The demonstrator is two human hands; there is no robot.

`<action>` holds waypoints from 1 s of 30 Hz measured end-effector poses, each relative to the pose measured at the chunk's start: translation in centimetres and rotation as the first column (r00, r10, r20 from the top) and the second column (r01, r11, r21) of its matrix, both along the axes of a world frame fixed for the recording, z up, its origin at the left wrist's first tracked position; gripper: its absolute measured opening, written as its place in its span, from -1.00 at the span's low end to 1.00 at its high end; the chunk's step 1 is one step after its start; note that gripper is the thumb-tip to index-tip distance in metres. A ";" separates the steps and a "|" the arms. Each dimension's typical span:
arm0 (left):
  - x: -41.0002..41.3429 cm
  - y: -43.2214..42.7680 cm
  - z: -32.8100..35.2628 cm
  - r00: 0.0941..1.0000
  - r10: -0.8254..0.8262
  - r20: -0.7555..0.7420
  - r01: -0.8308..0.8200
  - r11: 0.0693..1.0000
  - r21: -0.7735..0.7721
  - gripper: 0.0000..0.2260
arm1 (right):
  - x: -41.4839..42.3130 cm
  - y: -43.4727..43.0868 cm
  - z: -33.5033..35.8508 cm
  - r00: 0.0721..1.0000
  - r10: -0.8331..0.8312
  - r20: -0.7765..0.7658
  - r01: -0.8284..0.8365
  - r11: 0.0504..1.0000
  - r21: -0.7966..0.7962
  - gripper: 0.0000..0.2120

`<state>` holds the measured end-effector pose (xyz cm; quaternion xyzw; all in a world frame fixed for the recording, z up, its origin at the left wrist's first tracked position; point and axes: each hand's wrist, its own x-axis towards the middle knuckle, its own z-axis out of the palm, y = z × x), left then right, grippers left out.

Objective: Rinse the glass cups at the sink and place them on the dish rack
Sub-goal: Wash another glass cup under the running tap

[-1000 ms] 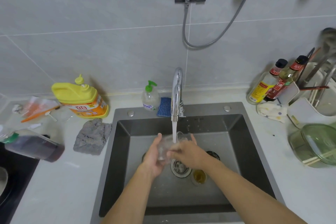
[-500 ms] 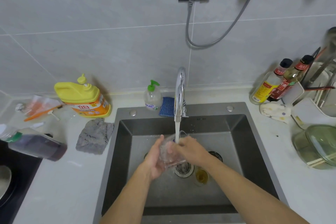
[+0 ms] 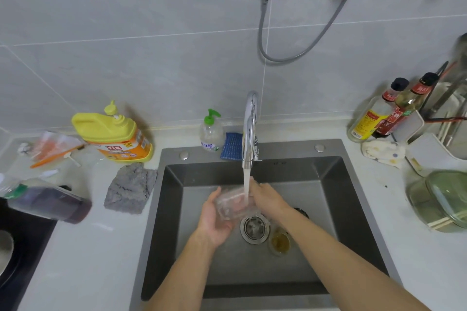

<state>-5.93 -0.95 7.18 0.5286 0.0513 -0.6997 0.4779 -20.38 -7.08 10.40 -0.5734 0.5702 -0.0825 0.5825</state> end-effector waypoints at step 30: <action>-1.7 0.1 0.4 0.989 -0.148 0.018 0.143 0.974 0.174 -0.52 | -0.9 2.8 -2.8 0.875 -0.264 0.405 0.200 0.960 0.195 -0.19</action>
